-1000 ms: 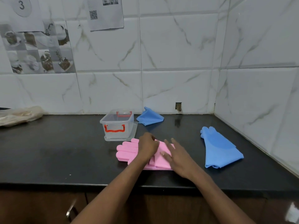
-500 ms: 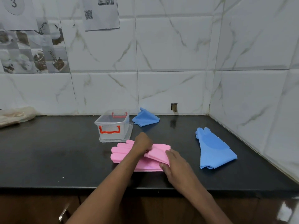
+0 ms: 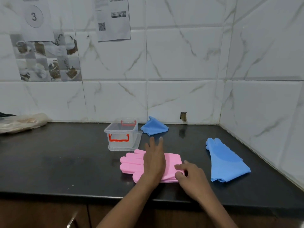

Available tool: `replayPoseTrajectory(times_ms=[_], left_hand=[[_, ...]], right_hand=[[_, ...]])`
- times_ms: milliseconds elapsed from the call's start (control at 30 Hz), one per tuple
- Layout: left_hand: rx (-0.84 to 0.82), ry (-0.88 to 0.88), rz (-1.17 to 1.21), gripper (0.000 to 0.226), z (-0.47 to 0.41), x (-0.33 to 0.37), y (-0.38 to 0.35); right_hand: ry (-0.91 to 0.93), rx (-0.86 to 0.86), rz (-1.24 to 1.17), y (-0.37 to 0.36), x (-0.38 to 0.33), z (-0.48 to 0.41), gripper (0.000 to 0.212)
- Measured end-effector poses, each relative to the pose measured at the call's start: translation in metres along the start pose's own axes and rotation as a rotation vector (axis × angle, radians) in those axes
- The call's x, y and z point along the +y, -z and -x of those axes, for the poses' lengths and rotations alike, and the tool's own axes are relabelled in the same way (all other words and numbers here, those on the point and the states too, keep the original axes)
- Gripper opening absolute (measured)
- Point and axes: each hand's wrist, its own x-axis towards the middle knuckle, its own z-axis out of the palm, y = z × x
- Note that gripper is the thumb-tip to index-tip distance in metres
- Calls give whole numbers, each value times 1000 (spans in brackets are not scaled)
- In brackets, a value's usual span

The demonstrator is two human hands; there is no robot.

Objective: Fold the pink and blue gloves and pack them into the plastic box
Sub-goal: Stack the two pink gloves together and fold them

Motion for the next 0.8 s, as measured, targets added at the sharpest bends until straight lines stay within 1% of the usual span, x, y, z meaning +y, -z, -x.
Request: replayPoseTrajectory(times_ms=[33, 67, 133, 233, 267, 333, 367, 400, 433, 467, 500, 567, 600, 633, 667, 700, 733, 767, 800], left_hand=[[34, -31, -36, 43, 1, -1, 2], [22, -43, -34, 33, 1, -3, 5], [-97, -43, -2, 21, -1, -7, 8], [-283, -23, -13, 20, -5, -12, 14], [-317, -9, -5, 20, -8, -13, 18], [-361, 11, 34, 18, -13, -16, 22], [-376, 22, 70, 18, -15, -18, 23], [-397, 37, 109, 17, -17, -19, 25], [-429, 58, 142, 16, -20, -20, 29], [-472, 87, 181, 16, -22, -20, 35], [-516, 136, 243, 27, -24, -19, 42], [-644, 316, 443, 70, -33, -20, 58], [-735, 419, 580, 90, -39, -20, 66], [-805, 486, 705, 99, -44, -21, 74], [-854, 506, 775, 94, -47, -23, 81], [-878, 500, 784, 75, -48, -24, 85], [-876, 482, 716, 51, -48, -28, 86], [-818, 472, 607, 32, -48, -35, 83], [-754, 496, 526, 22, -46, -44, 79]], right_hand=[[-5, 28, -25, 0, -2, -1, 38], [-11, 62, -53, -1, -4, -3, 37], [-50, 129, -148, -4, -8, -8, 44], [-188, 185, -380, -3, -17, -15, 63], [-225, 179, -395, -3, -20, -16, 68], [-269, 139, -271, -7, -24, -19, 75], [-289, 122, -187, -9, -27, -19, 75], [-301, 117, -116, -11, -30, -20, 69], [-301, 122, -76, -12, -33, -21, 61], [-286, 141, -52, -12, -37, -22, 57], [-254, 175, -26, -12, -42, -23, 61], [-116, 269, 49, -14, -56, -25, 76], [-23, 320, 102, -18, -63, -24, 78], [74, 360, 163, -24, -74, -21, 78], [170, 386, 217, -33, -82, -19, 77], [261, 395, 245, -43, -89, -15, 76], [340, 381, 257, -54, -93, -10, 76], [392, 351, 255, -64, -95, -5, 79], [408, 315, 247, -72, -94, -2, 85]])
